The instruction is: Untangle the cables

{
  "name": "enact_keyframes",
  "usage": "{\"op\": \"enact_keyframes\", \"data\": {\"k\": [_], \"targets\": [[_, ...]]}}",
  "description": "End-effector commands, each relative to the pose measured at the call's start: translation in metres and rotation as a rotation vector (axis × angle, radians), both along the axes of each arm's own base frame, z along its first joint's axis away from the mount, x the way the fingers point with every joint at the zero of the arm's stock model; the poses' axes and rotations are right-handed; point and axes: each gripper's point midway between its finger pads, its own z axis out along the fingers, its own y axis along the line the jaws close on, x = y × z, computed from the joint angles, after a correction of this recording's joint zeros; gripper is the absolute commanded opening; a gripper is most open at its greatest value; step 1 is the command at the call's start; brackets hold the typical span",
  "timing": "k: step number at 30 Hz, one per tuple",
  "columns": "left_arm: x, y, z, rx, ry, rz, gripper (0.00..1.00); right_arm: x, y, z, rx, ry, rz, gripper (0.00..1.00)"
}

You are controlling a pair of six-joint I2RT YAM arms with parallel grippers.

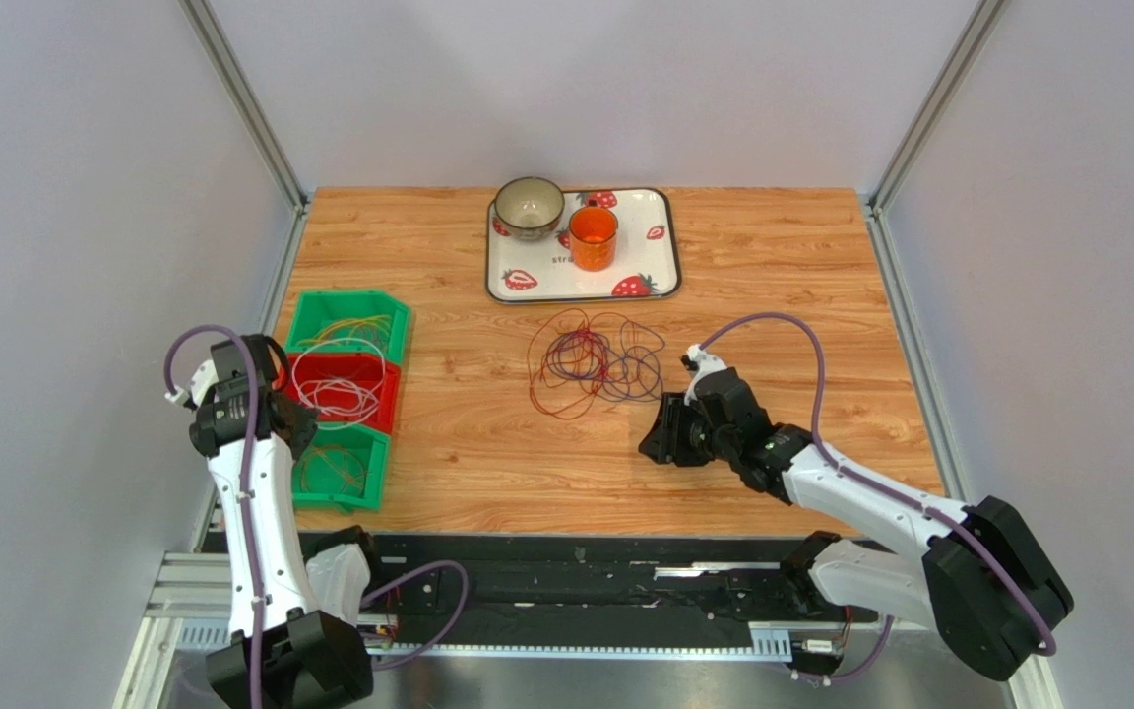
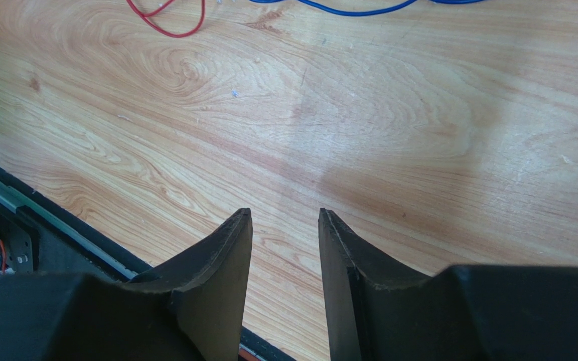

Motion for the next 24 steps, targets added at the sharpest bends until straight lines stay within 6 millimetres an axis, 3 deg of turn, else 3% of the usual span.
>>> {"op": "enact_keyframes", "data": {"k": [1,8,17,22,24], "targets": [[0.013,-0.002,-0.012,-0.083,-0.090,0.052,0.00,0.010,0.008,0.010,0.013,-0.028,0.014,0.41],[0.012,0.001,-0.035,-0.138,-0.089,0.121,0.00,0.011,0.006,0.006,-0.011,-0.008,-0.007,0.41],[0.027,0.006,-0.062,-0.254,-0.107,0.120,0.00,0.014,0.007,0.002,-0.032,0.017,-0.012,0.41],[0.036,0.000,-0.057,-0.279,-0.173,0.088,0.04,0.014,0.006,0.001,-0.038,0.021,-0.018,0.41],[0.036,-0.001,-0.049,-0.271,-0.199,0.077,0.12,0.014,0.005,0.001,-0.040,0.022,-0.019,0.41]]}}
